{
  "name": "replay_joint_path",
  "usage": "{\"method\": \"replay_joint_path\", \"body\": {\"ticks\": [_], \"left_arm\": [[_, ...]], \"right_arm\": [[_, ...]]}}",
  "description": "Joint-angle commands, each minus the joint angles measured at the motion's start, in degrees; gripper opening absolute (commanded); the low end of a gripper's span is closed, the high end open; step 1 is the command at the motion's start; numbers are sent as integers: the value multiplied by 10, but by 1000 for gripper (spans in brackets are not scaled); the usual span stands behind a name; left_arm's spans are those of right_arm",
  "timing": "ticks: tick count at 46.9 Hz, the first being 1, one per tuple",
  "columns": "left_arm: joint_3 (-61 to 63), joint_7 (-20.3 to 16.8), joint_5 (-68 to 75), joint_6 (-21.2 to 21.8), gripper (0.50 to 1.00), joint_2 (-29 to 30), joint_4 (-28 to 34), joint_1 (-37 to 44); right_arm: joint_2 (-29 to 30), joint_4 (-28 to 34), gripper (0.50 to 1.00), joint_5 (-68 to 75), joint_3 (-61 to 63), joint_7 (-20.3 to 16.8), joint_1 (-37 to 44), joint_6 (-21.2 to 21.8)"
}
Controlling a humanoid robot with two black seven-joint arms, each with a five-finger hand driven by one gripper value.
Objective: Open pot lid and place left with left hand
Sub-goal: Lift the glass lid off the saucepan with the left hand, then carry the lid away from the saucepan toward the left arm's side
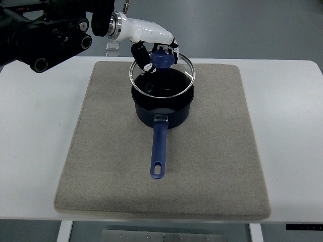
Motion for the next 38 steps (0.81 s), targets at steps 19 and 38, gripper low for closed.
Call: {"method": "replay_joint_path", "body": {"ticks": [19, 38], "left_arm": [[-1, -3, -2, 1, 500, 168, -73, 11], [-1, -16, 2, 34, 500, 243, -99, 114]], "right_arm": [[0, 0, 915, 0, 0, 0, 0, 0], [0, 0, 915, 0, 0, 0, 0, 0]]}}
